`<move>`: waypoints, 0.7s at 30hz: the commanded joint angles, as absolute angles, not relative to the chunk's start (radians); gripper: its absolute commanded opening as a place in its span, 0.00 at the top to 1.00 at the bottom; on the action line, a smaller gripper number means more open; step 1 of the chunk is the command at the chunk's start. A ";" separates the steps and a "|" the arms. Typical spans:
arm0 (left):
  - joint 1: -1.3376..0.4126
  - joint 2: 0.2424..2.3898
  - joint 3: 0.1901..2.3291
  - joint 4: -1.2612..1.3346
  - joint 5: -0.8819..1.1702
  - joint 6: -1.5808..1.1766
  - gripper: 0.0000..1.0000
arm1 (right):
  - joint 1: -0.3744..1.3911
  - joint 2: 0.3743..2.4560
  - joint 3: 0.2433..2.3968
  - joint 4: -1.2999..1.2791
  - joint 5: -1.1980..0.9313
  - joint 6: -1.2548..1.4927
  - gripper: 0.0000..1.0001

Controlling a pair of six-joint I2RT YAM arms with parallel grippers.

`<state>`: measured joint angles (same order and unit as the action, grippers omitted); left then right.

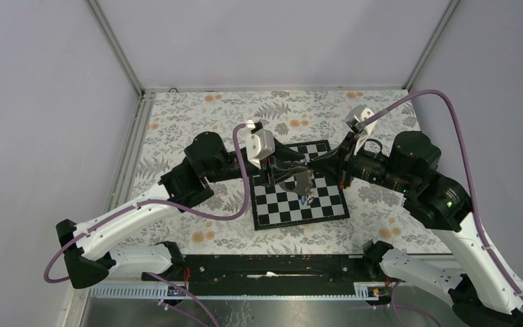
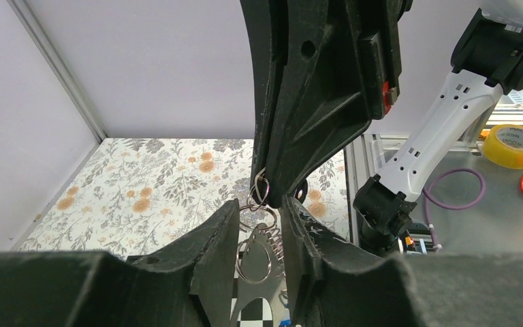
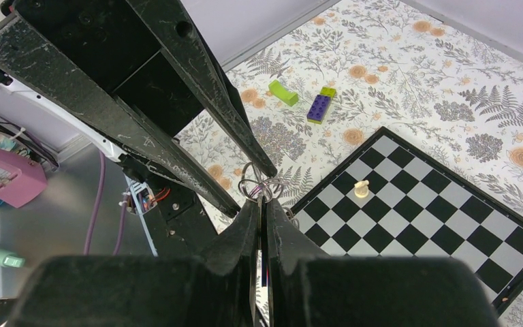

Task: Remove the keys from the keyring
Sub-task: Remove the key from the keyring.

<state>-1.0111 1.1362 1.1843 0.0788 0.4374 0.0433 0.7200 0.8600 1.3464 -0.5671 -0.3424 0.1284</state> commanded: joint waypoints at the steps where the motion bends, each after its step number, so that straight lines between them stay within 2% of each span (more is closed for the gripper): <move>1: -1.011 1.131 1.181 0.135 0.449 0.029 0.66 | 0.726 0.855 1.361 -0.523 -0.351 0.128 1.00; 13: -1.010 1.041 1.156 0.174 0.303 0.038 0.64 | 0.725 0.870 1.364 -0.518 -0.207 0.149 1.00; 17: -1.011 1.038 1.149 0.168 0.347 0.032 0.67 | 0.726 0.879 1.371 -0.502 -0.146 0.168 1.00; 21: -1.012 1.059 1.150 0.162 0.477 0.006 0.71 | 0.725 0.903 1.399 -0.526 -0.099 0.169 1.00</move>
